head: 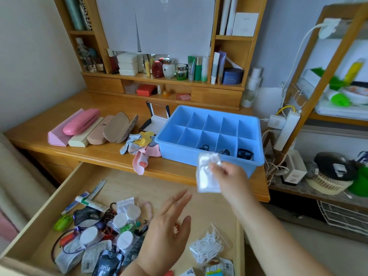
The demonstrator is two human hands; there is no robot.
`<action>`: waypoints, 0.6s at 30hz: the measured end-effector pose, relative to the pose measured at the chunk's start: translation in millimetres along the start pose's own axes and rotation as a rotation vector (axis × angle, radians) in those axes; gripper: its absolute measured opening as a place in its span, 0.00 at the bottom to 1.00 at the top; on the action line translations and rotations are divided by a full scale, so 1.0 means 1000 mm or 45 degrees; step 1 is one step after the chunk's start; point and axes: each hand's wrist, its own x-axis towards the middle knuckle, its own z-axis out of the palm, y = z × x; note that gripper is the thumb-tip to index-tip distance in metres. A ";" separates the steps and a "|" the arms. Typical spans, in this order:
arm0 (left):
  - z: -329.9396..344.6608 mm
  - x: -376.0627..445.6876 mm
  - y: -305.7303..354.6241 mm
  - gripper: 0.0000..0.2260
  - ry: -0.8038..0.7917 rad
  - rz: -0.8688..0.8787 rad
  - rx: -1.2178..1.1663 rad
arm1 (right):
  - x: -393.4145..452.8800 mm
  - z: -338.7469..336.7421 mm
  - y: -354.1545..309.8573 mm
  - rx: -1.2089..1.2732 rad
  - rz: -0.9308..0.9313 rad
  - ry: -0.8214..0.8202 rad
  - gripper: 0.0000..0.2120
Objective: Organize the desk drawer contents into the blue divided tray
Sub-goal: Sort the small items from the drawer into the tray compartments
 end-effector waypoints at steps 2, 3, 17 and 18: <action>-0.004 -0.017 -0.021 0.22 0.071 -0.057 0.047 | 0.028 -0.029 -0.002 -0.069 -0.108 0.222 0.11; -0.007 -0.027 -0.033 0.24 0.072 -0.111 0.091 | 0.043 -0.044 -0.004 -0.105 -0.149 0.324 0.07; -0.007 -0.076 -0.098 0.14 -0.177 -0.311 0.523 | 0.150 -0.023 -0.025 -0.771 0.027 0.187 0.06; -0.005 -0.075 -0.090 0.16 -0.124 -0.372 0.462 | 0.150 -0.020 -0.026 -0.824 -0.002 0.166 0.06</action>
